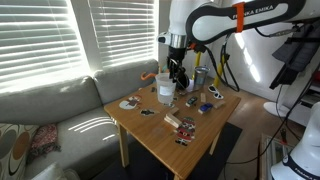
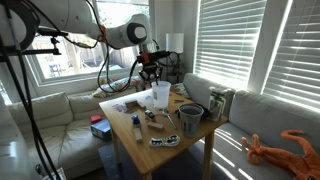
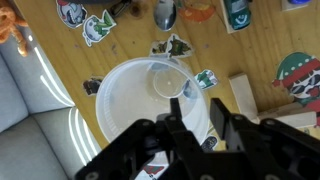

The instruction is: Pour the contents from the clear cup into the silver cup

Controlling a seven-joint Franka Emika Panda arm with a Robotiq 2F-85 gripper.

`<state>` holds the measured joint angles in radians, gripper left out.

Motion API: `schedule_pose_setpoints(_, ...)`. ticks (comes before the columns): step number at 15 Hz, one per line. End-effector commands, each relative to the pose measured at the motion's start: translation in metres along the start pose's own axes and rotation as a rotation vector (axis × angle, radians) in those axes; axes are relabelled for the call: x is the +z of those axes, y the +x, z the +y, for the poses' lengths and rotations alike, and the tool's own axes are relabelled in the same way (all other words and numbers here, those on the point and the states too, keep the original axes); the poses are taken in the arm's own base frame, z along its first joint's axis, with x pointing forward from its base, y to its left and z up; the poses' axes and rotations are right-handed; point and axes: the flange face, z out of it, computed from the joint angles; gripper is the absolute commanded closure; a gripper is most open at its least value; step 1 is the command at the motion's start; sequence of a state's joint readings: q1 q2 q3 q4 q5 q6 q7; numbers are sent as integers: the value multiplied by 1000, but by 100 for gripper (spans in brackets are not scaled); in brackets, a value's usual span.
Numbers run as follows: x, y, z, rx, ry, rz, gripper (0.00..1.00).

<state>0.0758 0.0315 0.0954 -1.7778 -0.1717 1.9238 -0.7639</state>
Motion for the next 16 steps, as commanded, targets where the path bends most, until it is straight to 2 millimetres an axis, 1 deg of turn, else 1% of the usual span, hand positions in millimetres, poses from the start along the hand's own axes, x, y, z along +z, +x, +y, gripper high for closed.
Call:
schedule_pose_setpoints(1, -37, -31, -2, 54, -58, 14, 31)
schedule_pose_setpoints(3, -60, -51, 0, 112, -86, 40, 17)
schedule_pose_setpoints(5, -84, -75, 3, 238, -95, 71, 3)
schedule_pose_setpoints(6, -92, -85, 5, 299, -93, 79, 1)
schedule_pose_setpoints(8, -108, -103, 4, 400, -62, 112, 0)
schedule_pose_setpoints(11, -122, -118, 1, 537, -2, 164, 0)
schedule_pose_setpoints(13, -128, -124, -1, 624, 41, 211, 0)
schedule_pose_setpoints(14, -123, -116, 8, 547, -6, 175, 0)
schedule_pose_setpoints(16, -125, -117, 8, 556, -4, 180, 0)
